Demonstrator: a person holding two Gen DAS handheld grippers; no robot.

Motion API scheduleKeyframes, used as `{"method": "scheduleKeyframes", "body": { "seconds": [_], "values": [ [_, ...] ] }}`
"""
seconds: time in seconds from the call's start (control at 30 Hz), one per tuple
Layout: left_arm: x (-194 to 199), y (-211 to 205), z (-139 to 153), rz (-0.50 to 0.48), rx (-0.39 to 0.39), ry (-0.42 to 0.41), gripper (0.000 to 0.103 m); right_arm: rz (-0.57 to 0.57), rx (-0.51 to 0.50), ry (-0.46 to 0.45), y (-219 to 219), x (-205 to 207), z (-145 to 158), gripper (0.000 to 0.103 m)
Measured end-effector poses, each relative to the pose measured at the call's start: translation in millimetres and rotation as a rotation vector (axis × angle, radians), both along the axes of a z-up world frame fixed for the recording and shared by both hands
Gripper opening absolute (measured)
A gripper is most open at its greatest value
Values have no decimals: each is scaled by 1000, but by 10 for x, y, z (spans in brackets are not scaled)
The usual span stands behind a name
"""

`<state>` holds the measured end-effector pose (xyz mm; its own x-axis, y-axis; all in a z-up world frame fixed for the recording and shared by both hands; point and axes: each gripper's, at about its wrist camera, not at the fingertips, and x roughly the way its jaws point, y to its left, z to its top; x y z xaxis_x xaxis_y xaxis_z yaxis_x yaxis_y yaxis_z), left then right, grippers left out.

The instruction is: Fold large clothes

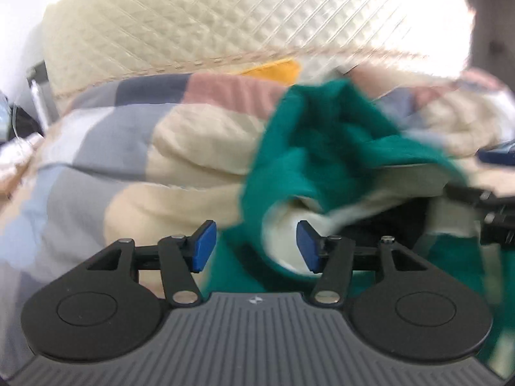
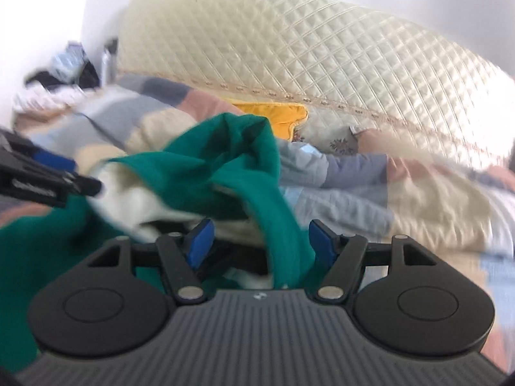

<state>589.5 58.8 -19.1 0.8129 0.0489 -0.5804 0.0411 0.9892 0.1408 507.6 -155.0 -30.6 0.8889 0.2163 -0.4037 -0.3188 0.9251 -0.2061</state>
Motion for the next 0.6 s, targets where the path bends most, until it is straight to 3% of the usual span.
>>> {"method": "scheduleKeyframes", "body": {
  "seconds": [0.1,0.17,0.23,0.3,0.37,0.43,0.5,0.6],
  "values": [
    [357,32,-147,-46,74,34,61,-30,-80,17,152,503,-136,68],
    [522,26,-198,-86,102,12,61,-39,-62,50,179,757,-181,66],
    [644,25,-212,-59,85,-6,61,-57,-17,85,173,965,-198,66],
    [763,62,-147,-21,-10,-40,59,-87,15,86,174,1108,-188,58],
    [835,71,-64,14,-66,-79,45,-102,39,76,188,1208,-156,47],
    [923,104,39,43,-148,-76,17,-114,61,58,215,1270,-99,28],
    [894,193,167,79,-271,-77,8,-145,105,47,195,1286,-9,16],
    [697,314,412,100,-378,-124,5,-149,226,19,71,1137,194,13]
  ]
}}
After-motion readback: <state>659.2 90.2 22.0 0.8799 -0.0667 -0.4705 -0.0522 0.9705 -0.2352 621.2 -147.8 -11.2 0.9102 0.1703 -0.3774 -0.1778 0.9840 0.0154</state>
